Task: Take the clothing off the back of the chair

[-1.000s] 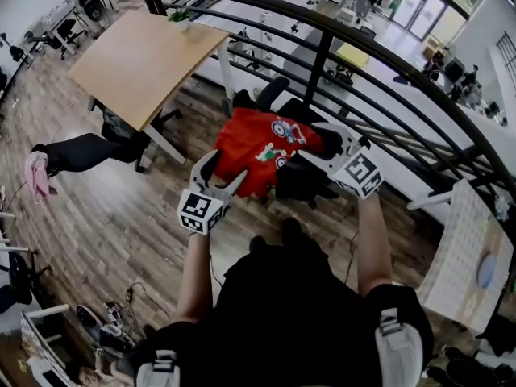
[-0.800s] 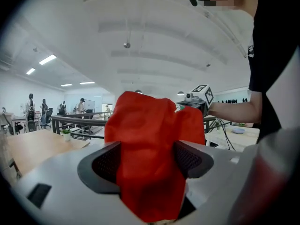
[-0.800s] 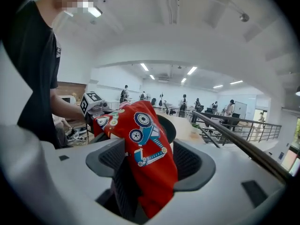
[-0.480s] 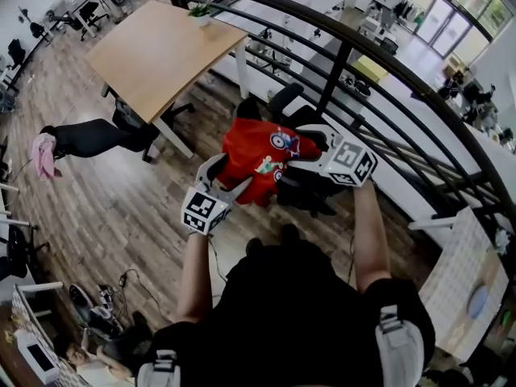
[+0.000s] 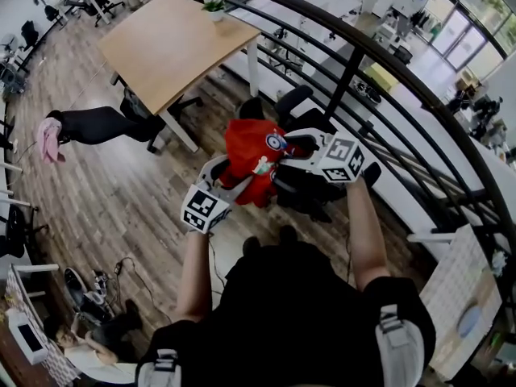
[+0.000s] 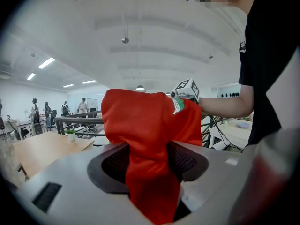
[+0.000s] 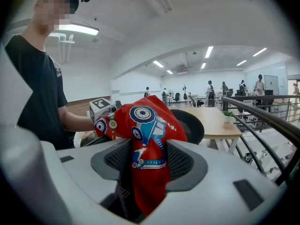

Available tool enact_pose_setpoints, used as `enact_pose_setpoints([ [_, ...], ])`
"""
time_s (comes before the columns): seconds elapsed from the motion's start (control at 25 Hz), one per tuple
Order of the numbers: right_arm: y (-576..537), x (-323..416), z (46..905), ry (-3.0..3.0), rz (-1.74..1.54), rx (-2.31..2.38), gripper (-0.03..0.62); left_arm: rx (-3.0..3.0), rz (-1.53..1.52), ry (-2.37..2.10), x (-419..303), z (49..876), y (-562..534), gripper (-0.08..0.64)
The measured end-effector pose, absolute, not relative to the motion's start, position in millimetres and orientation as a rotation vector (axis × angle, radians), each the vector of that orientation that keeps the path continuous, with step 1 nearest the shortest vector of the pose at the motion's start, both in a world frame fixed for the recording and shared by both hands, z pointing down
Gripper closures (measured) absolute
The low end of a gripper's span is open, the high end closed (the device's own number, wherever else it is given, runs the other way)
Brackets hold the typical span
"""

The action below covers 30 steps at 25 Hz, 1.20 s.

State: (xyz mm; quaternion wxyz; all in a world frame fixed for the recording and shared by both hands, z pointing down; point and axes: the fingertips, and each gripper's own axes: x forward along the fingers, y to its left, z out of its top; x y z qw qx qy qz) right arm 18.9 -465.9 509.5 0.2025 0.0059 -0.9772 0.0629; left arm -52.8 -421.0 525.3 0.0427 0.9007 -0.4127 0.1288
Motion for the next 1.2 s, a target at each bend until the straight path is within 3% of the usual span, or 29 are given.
enact_pose_setpoints([
  [0.16,-461,14,509,-2.729,0.213,-0.030,0.393,2.733,0.341,-1.276,-54,524,-416,0.375],
  [0.4,-465,15,512,-2.739,0.110,0.012,0.486,2.664,0.259,-1.333,-49,518,-417,0.427],
  [1.2,-468,18,505,-2.775,-0.054,0.073,0.502,2.648,0.268,-1.507,-53,512,-410,0.451],
])
